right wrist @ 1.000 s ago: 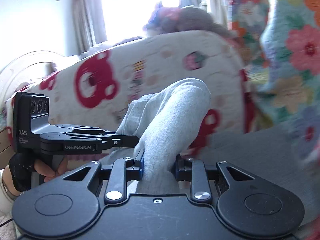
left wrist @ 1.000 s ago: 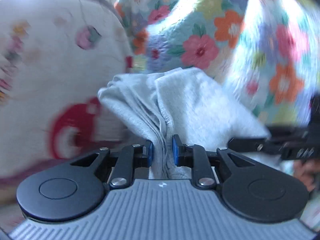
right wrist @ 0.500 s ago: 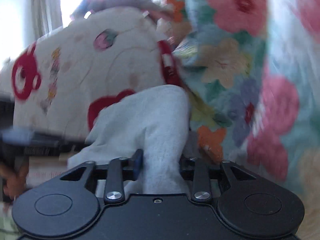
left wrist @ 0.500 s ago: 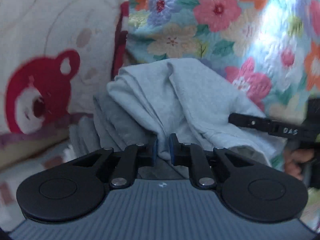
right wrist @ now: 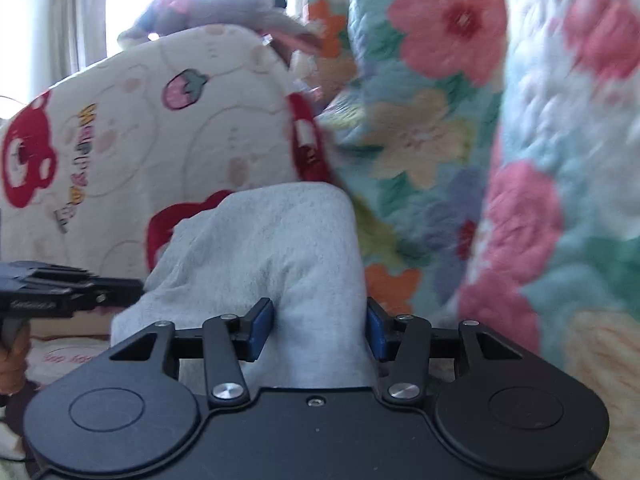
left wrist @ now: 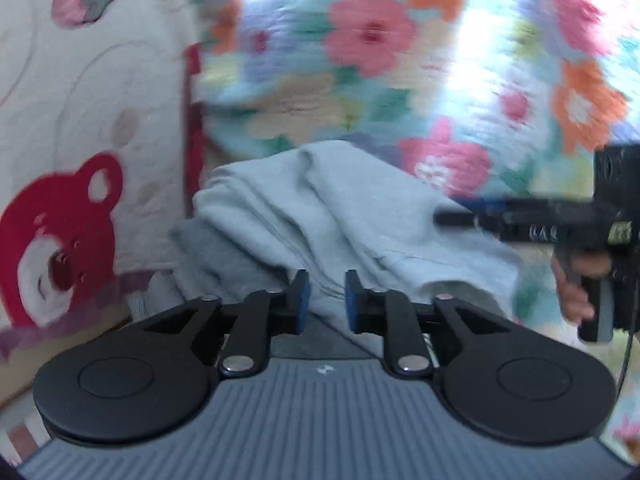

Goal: Fold clothes
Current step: 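Carry the folded grey shirt with both grippers onto the clothes stack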

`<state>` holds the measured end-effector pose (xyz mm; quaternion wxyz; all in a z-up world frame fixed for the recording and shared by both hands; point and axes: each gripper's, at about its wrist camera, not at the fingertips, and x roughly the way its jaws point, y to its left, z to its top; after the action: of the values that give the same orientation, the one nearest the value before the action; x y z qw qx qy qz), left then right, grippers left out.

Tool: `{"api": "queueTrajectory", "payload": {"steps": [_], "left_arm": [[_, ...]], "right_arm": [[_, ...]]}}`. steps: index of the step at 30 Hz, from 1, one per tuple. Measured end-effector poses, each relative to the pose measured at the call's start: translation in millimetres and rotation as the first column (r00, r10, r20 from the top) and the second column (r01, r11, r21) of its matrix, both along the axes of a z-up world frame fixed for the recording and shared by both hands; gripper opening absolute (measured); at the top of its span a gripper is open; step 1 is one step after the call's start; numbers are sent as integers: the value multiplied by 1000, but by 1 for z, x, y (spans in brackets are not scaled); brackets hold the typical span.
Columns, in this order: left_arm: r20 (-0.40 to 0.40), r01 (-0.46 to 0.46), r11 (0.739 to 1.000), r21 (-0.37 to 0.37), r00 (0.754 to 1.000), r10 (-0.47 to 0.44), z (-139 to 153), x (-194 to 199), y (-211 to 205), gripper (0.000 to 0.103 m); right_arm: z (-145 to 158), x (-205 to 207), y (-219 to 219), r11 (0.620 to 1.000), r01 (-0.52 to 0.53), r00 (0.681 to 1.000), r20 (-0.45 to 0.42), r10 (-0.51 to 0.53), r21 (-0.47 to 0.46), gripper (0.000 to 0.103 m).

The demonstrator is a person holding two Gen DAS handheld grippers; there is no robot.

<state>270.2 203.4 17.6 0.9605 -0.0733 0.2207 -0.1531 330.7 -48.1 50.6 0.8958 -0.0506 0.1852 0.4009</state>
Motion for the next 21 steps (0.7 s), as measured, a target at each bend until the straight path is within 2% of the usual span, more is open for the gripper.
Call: {"api": "queueTrajectory", "payload": {"steps": [2, 5, 8, 9, 12, 13, 14, 15, 17, 19, 20, 21], "left_arm": [[10, 5, 999, 54, 1000, -6, 7, -3, -2, 20], [44, 26, 999, 18, 999, -27, 25, 6, 4, 25], [85, 38, 999, 26, 996, -40, 44, 29, 2, 28], [74, 81, 996, 38, 994, -84, 50, 42, -2, 33], [-26, 171, 971, 165, 985, -169, 51, 80, -26, 31], [-45, 154, 957, 244, 988, -147, 48, 89, -37, 30], [-73, 155, 945, 289, 987, -140, 43, 97, -44, 32], [-98, 143, 940, 310, 988, -118, 38, 105, -47, 32], [-114, 106, 953, 285, 991, -76, 32, 112, -45, 32], [-132, 82, 963, 257, 990, -49, 26, 117, -43, 32], [-142, 77, 967, 243, 989, -43, 23, 118, -41, 32], [-139, 71, 965, 252, 990, -36, 21, 119, -40, 32]], "right_arm": [[9, -21, -4, 998, 47, 997, 55, -49, 35, 53], [15, -55, 2, 998, 4, 993, 118, -13, 68, 53], [7, -61, 24, 1000, 8, 995, 95, -8, 2, 53], [1, -63, 31, 1000, 13, 996, 88, -11, -24, 53], [-21, -72, 50, 994, 26, 997, 76, -18, -109, 53], [-28, -75, 56, 990, 31, 997, 72, -21, -137, 52], [-35, -78, 62, 986, 35, 997, 68, -24, -165, 46], [-36, -82, 60, 988, 17, 998, 55, -9, -151, 44], [-39, -89, 49, 993, -50, 999, 5, 51, -108, 43], [-43, -97, 40, 990, -105, 994, -33, 103, -93, 48], [-44, -102, 36, 988, -114, 993, -23, 112, -103, 48], [-41, -105, 28, 990, -119, 993, -27, 117, -74, 48]]}}
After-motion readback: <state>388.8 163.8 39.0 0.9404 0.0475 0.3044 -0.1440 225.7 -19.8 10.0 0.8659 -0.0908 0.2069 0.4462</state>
